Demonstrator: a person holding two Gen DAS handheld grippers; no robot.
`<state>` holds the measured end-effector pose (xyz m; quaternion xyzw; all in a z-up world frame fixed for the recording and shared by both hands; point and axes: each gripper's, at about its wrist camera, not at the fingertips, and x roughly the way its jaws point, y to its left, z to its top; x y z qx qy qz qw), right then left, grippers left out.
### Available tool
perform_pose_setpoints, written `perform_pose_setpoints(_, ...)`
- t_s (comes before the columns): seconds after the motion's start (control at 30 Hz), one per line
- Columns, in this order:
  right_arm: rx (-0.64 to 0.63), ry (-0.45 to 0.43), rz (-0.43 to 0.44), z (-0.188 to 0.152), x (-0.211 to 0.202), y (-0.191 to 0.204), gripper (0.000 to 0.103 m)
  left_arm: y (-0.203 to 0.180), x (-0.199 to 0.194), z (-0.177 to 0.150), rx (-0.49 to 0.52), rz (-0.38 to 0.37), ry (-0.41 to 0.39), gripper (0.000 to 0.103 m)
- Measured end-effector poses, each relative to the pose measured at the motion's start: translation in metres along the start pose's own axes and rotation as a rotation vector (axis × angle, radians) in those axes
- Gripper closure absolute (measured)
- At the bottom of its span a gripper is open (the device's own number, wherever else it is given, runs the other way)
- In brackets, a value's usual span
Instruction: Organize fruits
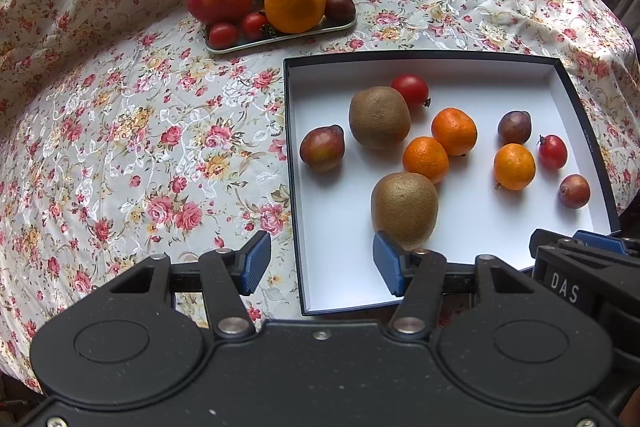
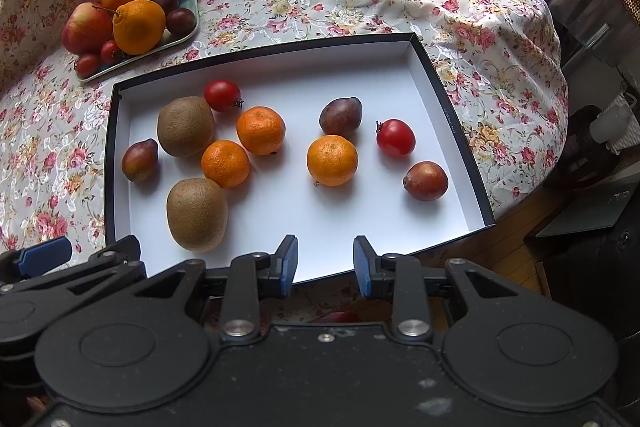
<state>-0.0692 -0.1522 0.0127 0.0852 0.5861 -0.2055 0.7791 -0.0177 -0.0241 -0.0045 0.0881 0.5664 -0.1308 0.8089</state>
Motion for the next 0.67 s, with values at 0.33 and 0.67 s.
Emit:
perform_pose_setpoints(0.33,0.002,0.001,-0.004,-0.0005,0.0007,0.0005,0.072,-0.0006,-0.0003,0.0000,0.001,-0.001,0.000,0.041)
perform_pose_setpoints(0.67,0.006,0.005,-0.008,-0.0010,0.0007,0.0016,0.072,-0.0021,-0.0013,0.0002,0.005,0.000,-0.005,0.041)
